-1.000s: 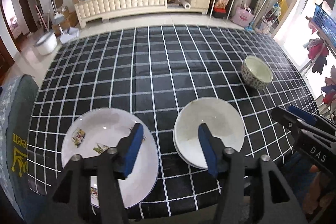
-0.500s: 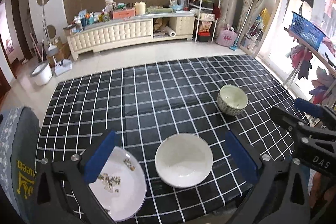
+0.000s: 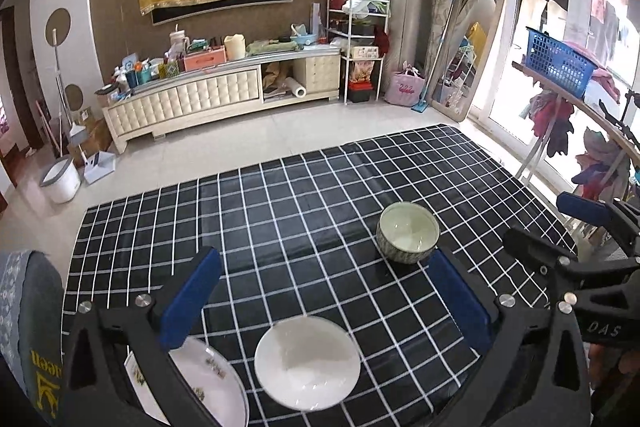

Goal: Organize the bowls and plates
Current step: 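Move the left tool to the blue-patterned bowl and close on its rim, then carry the blue-patterned bowl onto the nested bowls and open the left tool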

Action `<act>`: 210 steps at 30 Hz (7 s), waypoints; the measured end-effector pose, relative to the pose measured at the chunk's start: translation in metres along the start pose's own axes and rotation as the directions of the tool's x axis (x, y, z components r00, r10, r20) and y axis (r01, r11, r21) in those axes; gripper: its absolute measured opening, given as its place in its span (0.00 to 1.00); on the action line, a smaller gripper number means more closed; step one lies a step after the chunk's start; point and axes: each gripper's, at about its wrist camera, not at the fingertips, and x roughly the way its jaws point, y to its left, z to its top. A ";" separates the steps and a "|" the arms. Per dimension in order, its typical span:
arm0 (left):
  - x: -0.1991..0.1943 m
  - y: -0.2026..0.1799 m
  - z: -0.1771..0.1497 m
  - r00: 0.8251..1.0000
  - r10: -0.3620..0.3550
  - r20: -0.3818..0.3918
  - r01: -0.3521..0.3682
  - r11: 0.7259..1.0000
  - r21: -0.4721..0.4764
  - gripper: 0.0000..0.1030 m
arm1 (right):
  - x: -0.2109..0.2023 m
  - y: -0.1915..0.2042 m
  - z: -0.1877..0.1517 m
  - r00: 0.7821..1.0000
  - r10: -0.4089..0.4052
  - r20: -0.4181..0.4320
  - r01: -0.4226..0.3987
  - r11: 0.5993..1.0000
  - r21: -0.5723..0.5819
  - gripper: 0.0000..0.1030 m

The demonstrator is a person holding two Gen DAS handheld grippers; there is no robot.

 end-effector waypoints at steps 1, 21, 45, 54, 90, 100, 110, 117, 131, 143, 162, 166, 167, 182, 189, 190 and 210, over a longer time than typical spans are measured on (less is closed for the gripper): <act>0.003 -0.003 0.003 1.000 -0.003 -0.005 0.003 1.000 0.001 1.00 | 0.004 -0.004 0.001 1.000 -0.003 -0.007 0.003 1.000 0.003 0.92; 0.094 -0.044 0.036 0.989 -0.099 -0.107 0.099 0.995 -0.002 1.00 | 0.074 -0.057 0.006 0.995 -0.007 -0.095 0.015 0.997 0.081 0.92; 0.220 -0.048 0.031 0.947 -0.108 -0.303 0.108 0.994 -0.016 1.00 | 0.174 -0.083 -0.006 0.962 0.043 -0.271 -0.001 0.988 0.155 0.92; 0.252 -0.049 0.021 0.924 -0.091 -0.372 0.102 0.995 0.011 1.00 | 0.198 -0.082 -0.015 0.943 0.080 -0.324 -0.024 0.985 0.172 0.79; 0.270 -0.076 -0.010 0.840 -0.180 -0.513 0.221 0.975 0.019 0.15 | 0.199 -0.061 -0.035 0.915 0.174 -0.363 -0.106 0.974 0.201 0.14; 0.202 -0.051 -0.009 0.874 -0.152 -0.461 0.183 0.983 0.022 0.15 | 0.147 -0.017 -0.022 0.925 0.217 -0.311 -0.168 0.970 0.179 0.14; 0.127 -0.004 -0.019 0.905 -0.120 -0.409 0.128 0.992 -0.008 0.15 | 0.111 0.043 -0.025 0.923 0.246 -0.295 -0.221 0.968 0.116 0.14; 0.090 0.030 -0.047 0.910 -0.090 -0.404 0.081 0.996 -0.039 0.15 | 0.102 0.086 -0.042 0.911 0.257 -0.323 -0.248 0.966 0.071 0.14; 0.081 0.068 -0.097 0.892 -0.109 -0.439 0.055 0.989 -0.135 0.15 | 0.114 0.116 -0.070 0.884 0.226 -0.409 -0.237 0.971 0.025 0.14; 0.085 0.073 -0.115 0.878 -0.127 -0.461 0.062 0.986 -0.153 0.15 | 0.121 0.121 -0.072 0.865 0.219 -0.451 -0.235 0.972 0.020 0.14; 0.080 0.086 -0.116 0.894 -0.135 -0.427 0.062 0.982 -0.180 0.15 | 0.111 0.112 -0.066 0.878 0.235 -0.417 -0.240 0.970 0.041 0.62; 0.079 0.092 -0.113 0.901 -0.128 -0.416 0.047 0.979 -0.199 0.25 | 0.127 0.103 -0.067 0.877 0.203 -0.436 -0.195 0.979 0.062 0.62; 0.080 0.093 -0.113 0.900 -0.126 -0.417 0.043 0.978 -0.203 0.27 | 0.130 0.101 -0.067 0.876 0.197 -0.441 -0.187 0.980 0.067 0.63; 0.086 0.093 -0.114 0.908 -0.118 -0.402 0.031 0.976 -0.216 0.46 | 0.119 0.096 -0.069 0.886 0.228 -0.405 -0.200 0.973 0.110 0.63; 0.056 0.098 -0.109 0.927 -0.135 -0.349 0.040 0.963 -0.266 0.49 | 0.079 0.090 -0.068 0.928 0.161 -0.335 -0.142 0.987 0.078 0.69; 0.051 0.098 -0.109 0.930 -0.134 -0.343 0.040 0.962 -0.269 0.49 | 0.075 0.090 -0.068 0.932 0.146 -0.331 -0.131 0.989 0.068 0.71; 0.014 0.084 -0.104 0.959 -0.101 -0.266 0.068 0.989 -0.129 0.49 | 0.075 0.085 -0.079 0.928 0.150 -0.341 -0.127 0.988 0.087 0.80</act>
